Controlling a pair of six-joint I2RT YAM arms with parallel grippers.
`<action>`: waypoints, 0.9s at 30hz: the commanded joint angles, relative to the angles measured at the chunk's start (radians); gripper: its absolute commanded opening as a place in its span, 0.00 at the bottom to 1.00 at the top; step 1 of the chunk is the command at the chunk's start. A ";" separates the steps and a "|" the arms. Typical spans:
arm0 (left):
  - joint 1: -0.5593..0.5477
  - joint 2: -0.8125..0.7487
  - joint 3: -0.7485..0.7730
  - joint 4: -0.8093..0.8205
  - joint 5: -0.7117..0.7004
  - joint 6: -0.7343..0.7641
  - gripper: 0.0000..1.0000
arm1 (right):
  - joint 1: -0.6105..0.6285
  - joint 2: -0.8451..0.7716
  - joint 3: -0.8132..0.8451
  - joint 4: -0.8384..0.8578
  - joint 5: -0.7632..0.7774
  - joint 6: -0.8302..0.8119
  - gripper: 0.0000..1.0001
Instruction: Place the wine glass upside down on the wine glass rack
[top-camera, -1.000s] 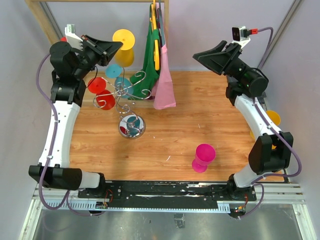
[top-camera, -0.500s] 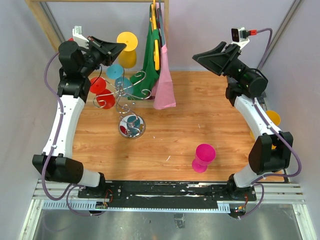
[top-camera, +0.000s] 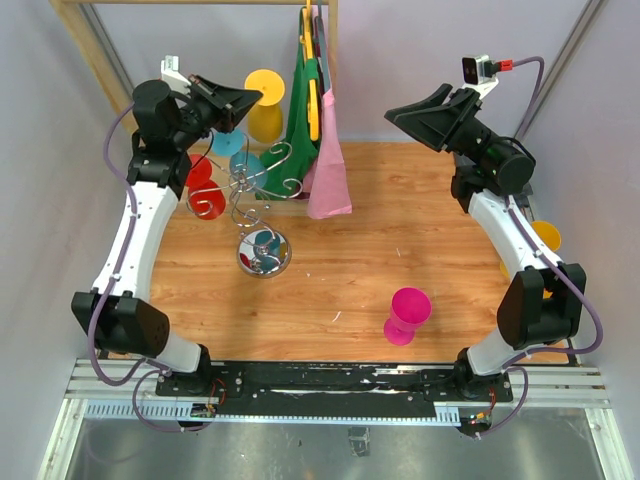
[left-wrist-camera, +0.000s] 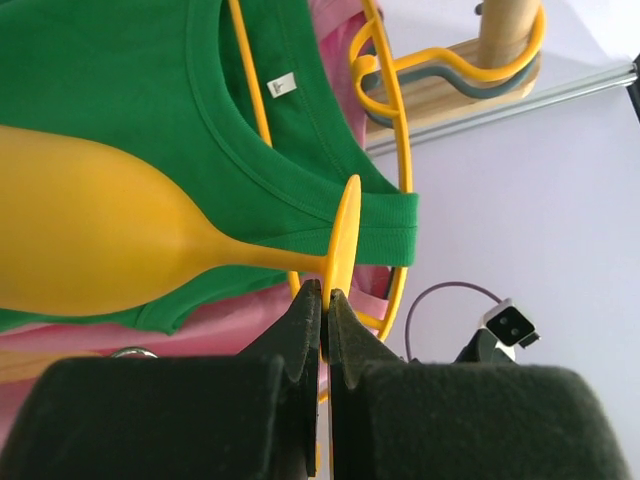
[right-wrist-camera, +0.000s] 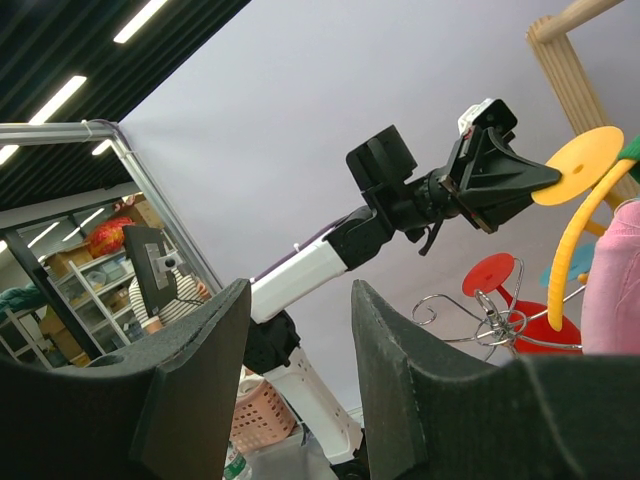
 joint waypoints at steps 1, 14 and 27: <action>-0.015 0.021 0.022 0.030 0.032 -0.015 0.00 | -0.031 0.004 0.007 0.060 -0.016 -0.018 0.46; -0.039 -0.018 0.016 -0.087 -0.005 0.017 0.00 | -0.033 0.031 0.018 0.061 -0.011 -0.013 0.46; -0.054 -0.073 -0.050 -0.153 -0.070 0.002 0.00 | -0.033 0.030 0.009 0.062 -0.006 -0.014 0.46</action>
